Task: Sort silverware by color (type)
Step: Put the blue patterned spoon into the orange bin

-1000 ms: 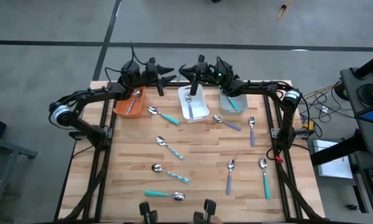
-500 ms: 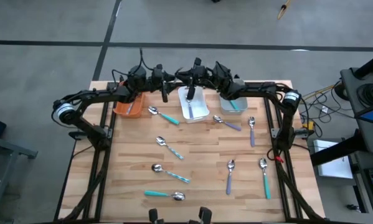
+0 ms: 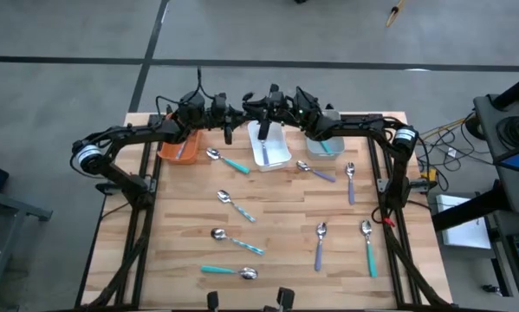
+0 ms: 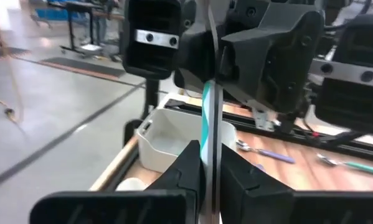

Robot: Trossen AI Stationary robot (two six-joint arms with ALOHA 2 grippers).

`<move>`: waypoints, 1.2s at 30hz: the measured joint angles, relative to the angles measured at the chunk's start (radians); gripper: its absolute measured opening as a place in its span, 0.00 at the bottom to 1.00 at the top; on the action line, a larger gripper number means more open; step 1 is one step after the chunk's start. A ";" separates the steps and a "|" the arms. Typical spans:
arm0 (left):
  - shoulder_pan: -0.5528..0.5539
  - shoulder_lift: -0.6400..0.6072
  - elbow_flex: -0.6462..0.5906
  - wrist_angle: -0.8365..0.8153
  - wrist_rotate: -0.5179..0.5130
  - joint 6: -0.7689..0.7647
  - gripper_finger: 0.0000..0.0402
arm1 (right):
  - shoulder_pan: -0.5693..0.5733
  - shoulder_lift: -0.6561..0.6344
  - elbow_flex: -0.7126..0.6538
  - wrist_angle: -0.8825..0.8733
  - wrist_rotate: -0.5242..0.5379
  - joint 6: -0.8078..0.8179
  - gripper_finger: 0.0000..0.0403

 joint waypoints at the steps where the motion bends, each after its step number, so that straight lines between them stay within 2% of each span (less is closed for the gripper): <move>1: 0.000 0.000 -0.001 -0.002 0.014 -0.007 0.02 | 0.000 -0.001 0.000 -0.002 0.001 0.015 0.13; 4: 0.003 -0.004 -0.001 -0.012 0.057 -0.026 0.02 | -0.004 -0.009 0.000 -0.023 -0.025 0.057 0.22; 8: 0.017 -0.020 -0.001 -0.065 0.125 -0.026 0.02 | -0.009 -0.045 0.000 -0.134 -0.051 0.074 0.32; 15: 0.047 -0.081 -0.002 -0.127 0.155 0.020 0.02 | -0.017 -0.160 0.000 -0.409 -0.043 0.026 0.43; 21: 0.052 -0.117 -0.002 -0.177 0.158 0.064 0.02 | -0.019 -0.240 0.000 -0.586 -0.045 -0.019 0.45; 26: 0.052 -0.117 -0.003 -0.184 0.236 0.072 0.02 | -0.012 -0.252 -0.008 -0.700 -0.048 -0.137 0.44; 32: 0.051 -0.117 -0.003 -0.259 0.386 0.094 0.02 | 0.011 -0.235 -0.064 -0.695 -0.050 -0.164 0.43; 36: 0.051 -0.118 -0.003 -0.336 0.411 0.124 0.02 | 0.028 -0.235 -0.108 -0.611 -0.050 -0.173 0.42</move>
